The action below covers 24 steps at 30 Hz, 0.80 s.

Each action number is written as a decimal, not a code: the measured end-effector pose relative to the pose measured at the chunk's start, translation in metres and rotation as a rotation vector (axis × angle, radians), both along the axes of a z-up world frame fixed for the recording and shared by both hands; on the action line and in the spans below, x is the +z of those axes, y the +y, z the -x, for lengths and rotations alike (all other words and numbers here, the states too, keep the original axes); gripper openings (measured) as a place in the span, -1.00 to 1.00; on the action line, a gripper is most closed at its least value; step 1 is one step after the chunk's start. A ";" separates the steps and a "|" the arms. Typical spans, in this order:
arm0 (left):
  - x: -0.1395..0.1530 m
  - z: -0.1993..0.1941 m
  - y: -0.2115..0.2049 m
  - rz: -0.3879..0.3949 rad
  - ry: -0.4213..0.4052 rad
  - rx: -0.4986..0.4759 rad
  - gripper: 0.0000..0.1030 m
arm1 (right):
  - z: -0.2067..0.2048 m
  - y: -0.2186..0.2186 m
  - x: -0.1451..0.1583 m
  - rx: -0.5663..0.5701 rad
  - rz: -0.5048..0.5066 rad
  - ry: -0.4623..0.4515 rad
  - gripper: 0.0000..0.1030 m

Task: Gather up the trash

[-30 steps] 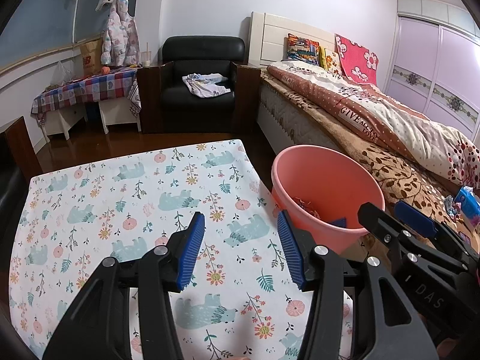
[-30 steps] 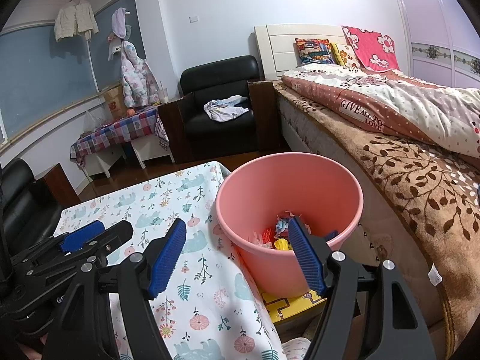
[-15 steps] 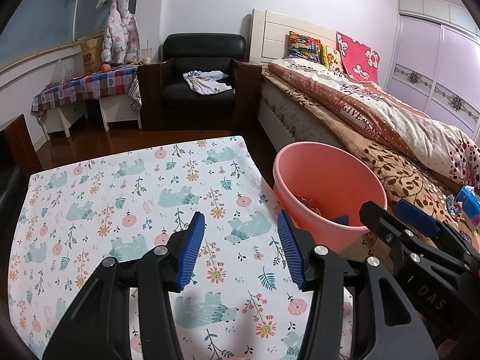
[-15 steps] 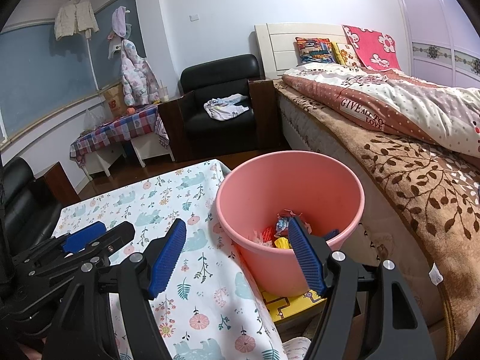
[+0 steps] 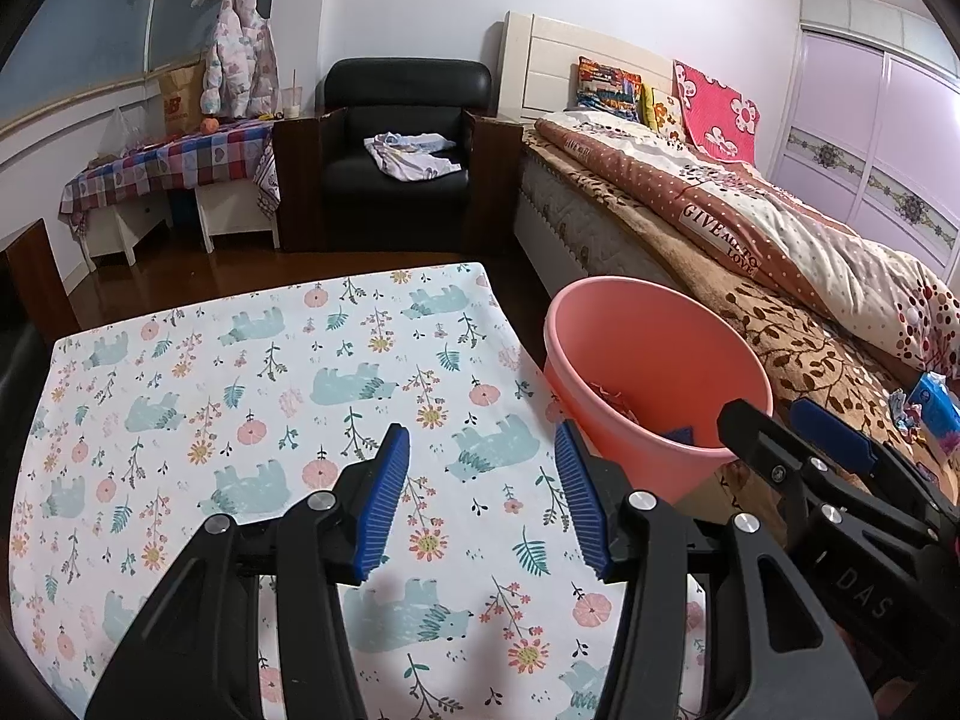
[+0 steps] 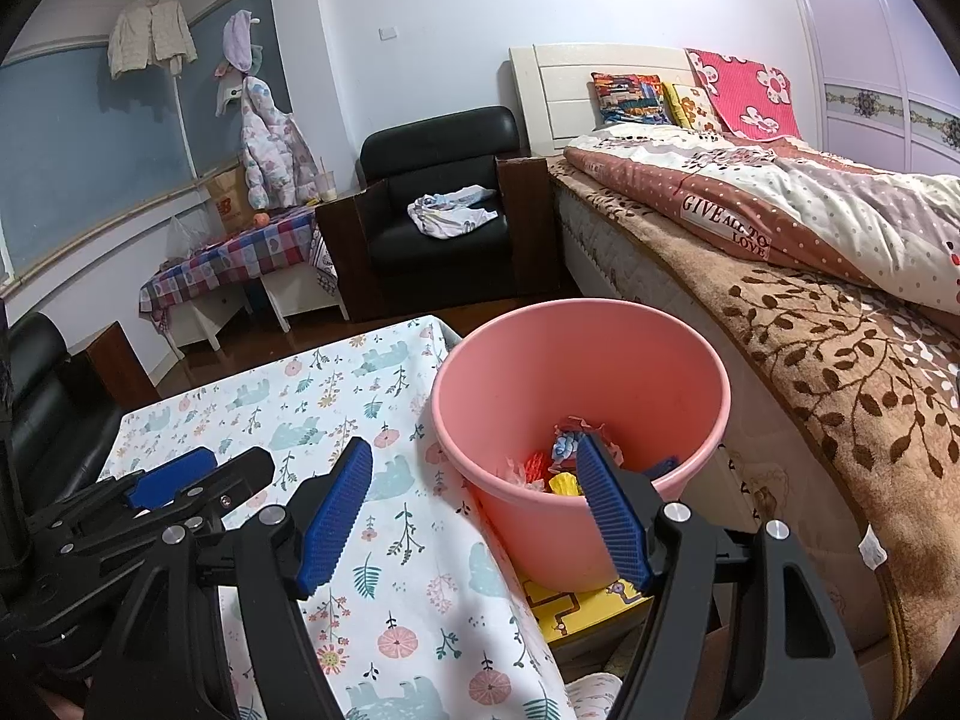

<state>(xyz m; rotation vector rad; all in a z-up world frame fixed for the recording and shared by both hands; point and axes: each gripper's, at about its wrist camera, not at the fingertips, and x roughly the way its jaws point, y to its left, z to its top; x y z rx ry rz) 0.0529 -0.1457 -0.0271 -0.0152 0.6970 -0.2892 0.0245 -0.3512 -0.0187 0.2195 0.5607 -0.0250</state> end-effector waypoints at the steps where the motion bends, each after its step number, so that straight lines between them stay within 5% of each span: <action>1: 0.000 0.000 0.000 0.001 0.001 0.000 -0.01 | 0.000 0.000 0.001 -0.001 -0.001 -0.001 0.35; 24: -0.003 -0.004 0.001 0.001 0.016 0.004 0.00 | -0.001 0.001 0.002 -0.001 -0.001 0.003 0.35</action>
